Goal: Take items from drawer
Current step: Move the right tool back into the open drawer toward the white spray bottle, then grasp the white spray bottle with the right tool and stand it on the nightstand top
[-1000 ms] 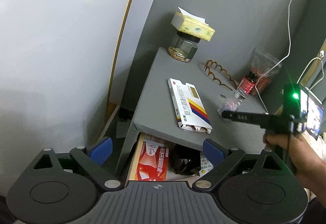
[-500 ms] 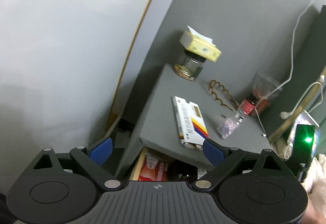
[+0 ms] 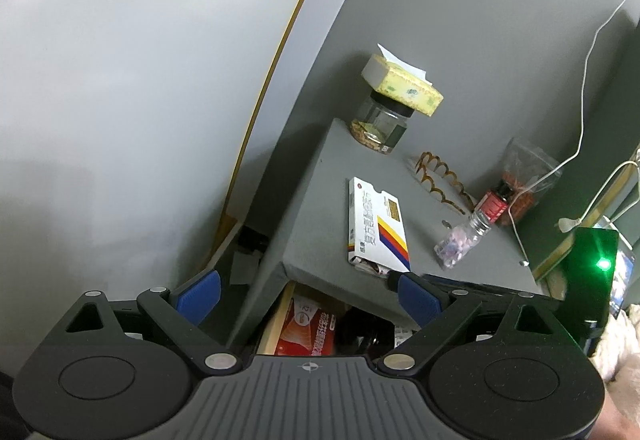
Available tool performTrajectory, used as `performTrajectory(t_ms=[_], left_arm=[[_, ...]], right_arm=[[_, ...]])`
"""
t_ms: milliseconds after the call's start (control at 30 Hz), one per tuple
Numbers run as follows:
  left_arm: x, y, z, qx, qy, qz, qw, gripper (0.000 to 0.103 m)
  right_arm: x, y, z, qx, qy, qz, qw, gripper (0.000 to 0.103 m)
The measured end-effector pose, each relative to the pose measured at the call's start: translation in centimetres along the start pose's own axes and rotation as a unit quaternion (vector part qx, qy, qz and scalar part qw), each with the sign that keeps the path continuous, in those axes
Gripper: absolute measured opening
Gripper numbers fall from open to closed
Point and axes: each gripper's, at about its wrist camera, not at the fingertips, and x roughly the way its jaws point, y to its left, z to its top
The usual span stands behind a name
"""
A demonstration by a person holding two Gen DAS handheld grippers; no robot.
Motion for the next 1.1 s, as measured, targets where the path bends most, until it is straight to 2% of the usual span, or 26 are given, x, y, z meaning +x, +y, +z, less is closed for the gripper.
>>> performTrajectory(t_ms=[67, 133, 200, 300, 367, 433, 467, 533, 633, 700, 767, 800, 867, 933, 1000, 1067, 1100], left_arm=[[0.0, 0.0, -0.1, -0.001, 0.0, 0.001, 1.0, 0.093], [-0.1, 0.0, -0.1, 0.0, 0.0, 0.0, 1.0, 0.093], [0.0, -0.1, -0.2, 0.001, 0.001, -0.001, 1.0, 0.093], [0.1, -0.1, -0.2, 0.001, 0.004, -0.002, 1.0, 0.093], [0.2, -0.1, -0.2, 0.001, 0.005, -0.002, 1.0, 0.093], [0.3, -0.2, -0.1, 0.001, 0.005, -0.003, 1.0, 0.093], [0.4, -0.3, -0.1, 0.002, 0.006, -0.002, 1.0, 0.093], [0.4, -0.3, -0.2, 0.003, 0.007, -0.002, 1.0, 0.093], [0.4, -0.2, -0.3, 0.005, 0.007, 0.001, 1.0, 0.093], [0.4, -0.2, -0.4, 0.006, 0.009, 0.003, 0.9999, 0.093], [0.4, -0.3, -0.5, 0.008, 0.009, 0.003, 0.9999, 0.093], [0.4, -0.3, -0.5, 0.009, 0.009, 0.003, 0.9999, 0.093], [0.4, -0.3, -0.5, 0.011, 0.009, 0.003, 0.9999, 0.093], [0.4, -0.3, -0.5, 0.009, 0.01, 0.004, 0.9999, 0.093], [0.4, -0.2, -0.4, 0.006, 0.009, 0.002, 0.9999, 0.093], [0.4, -0.2, -0.4, 0.005, 0.008, 0.0, 1.0, 0.093], [0.4, -0.1, -0.3, 0.004, 0.007, -0.001, 1.0, 0.093]], right_arm=[[-2.2, -1.0, -0.7, 0.028, -0.009, 0.008, 1.0, 0.045], [-3.4, -1.9, -1.4, 0.045, 0.0, 0.012, 0.999, 0.054], [-4.3, -3.3, -2.4, 0.062, 0.039, 0.011, 0.997, 0.056], [-5.1, -5.1, -3.7, 0.103, 0.089, -0.004, 0.991, 0.07], [-5.4, -6.6, -4.9, 0.165, 0.126, -0.024, 0.978, 0.071], [-5.3, -8.1, -6.2, 0.236, 0.16, -0.03, 0.958, 0.071], [-4.4, -8.9, -7.1, 0.278, 0.182, -0.025, 0.943, 0.071], [-3.5, -9.8, -8.3, 0.326, 0.199, -0.016, 0.924, 0.071], [-0.9, -12.1, -10.7, 0.452, 0.215, -0.013, 0.866, 0.068], [-0.1, -12.7, -11.5, 0.497, 0.225, -0.018, 0.838, 0.059], [1.0, -13.2, -12.2, 0.54, 0.23, -0.016, 0.809, 0.058], [1.5, -13.3, -12.3, 0.552, 0.231, -0.02, 0.801, 0.057], [2.1, -13.3, -12.5, 0.564, 0.232, -0.036, 0.792, 0.055], [2.6, -13.3, -12.6, 0.562, 0.233, -0.043, 0.793, 0.05], [3.1, -13.0, -12.6, 0.546, 0.244, -0.053, 0.8, 0.041], [3.5, -12.7, -12.8, 0.531, 0.255, -0.058, 0.806, 0.041], [3.7, -12.5, -13.0, 0.523, 0.26, -0.061, 0.809, 0.036]])
